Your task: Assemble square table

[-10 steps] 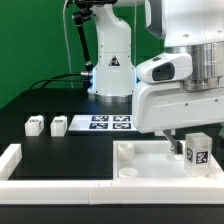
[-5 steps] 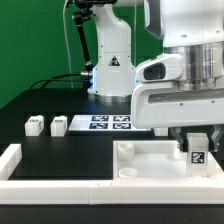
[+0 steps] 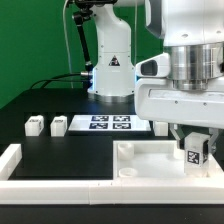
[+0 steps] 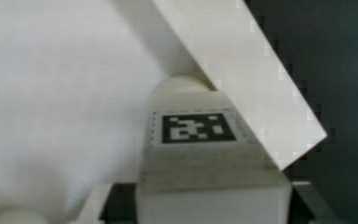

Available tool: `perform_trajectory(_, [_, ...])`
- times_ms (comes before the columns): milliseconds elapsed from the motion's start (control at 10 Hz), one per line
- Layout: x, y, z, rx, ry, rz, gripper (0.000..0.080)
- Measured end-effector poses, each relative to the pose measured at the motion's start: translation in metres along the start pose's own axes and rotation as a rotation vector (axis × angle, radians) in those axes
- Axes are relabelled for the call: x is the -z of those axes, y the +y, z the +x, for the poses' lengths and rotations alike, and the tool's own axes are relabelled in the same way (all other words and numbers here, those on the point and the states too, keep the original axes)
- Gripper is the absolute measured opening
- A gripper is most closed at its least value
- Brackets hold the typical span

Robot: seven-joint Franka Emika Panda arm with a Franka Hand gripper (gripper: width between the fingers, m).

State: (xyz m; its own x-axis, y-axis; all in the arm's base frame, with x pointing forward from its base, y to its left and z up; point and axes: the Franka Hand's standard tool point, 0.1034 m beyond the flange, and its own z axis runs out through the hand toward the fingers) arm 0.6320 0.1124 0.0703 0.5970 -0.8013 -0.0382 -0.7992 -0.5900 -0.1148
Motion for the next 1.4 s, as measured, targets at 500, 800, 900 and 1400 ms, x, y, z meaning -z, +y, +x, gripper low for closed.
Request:
perform_trajectory(500, [-0.0002,-0.0004,-0.0054,-0.504,-0.062,0.0,0.029])
perform_trajectory(800, [-0.0003,-0.0006,-0.0053,-0.635,-0.06,0.002,0.0291])
perform_trajectory(900, [-0.0003,-0.0006,-0.0052,-0.687,-0.063,0.003,0.0291])
perform_trajectory(1400, [0.0004,0.001,-0.0021,-0.996,-0.111,0.027,0.0291])
